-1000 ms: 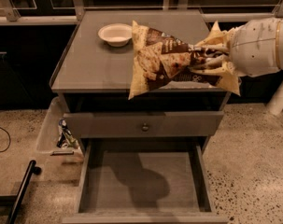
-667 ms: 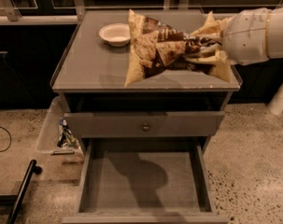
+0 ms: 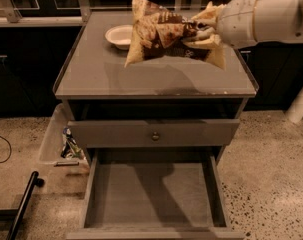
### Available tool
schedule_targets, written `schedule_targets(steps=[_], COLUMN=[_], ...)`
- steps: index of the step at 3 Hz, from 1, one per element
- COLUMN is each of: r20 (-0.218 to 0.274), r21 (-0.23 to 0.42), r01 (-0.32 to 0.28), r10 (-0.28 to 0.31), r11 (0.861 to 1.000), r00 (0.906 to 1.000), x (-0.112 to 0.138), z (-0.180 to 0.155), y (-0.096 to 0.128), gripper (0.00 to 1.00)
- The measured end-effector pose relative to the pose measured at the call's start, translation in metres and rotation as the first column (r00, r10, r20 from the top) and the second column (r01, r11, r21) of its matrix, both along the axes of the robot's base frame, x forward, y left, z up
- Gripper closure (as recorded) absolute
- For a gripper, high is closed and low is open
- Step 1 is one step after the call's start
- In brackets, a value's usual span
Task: Pick brown chip bag from middle drawer and place on counter
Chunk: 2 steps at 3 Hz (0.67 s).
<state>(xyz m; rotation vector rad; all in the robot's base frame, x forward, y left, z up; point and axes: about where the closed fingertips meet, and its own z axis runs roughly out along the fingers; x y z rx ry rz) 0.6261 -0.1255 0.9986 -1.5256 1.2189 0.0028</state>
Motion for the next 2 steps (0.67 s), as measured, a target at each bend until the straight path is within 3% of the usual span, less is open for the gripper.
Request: schedule_targets(steps=[1,2], r20=[-0.060,-0.130], r21=[0.032,0.064], r01=[0.094,0.211], r10=[-0.092,-0.202], r11=[0.995,0.975], r00=[0.9940,0.9707], x=[0.042,0.077], z=[-0.017,-0.033], y=[-0.014,-0.037], gripper=[1.00,1.00])
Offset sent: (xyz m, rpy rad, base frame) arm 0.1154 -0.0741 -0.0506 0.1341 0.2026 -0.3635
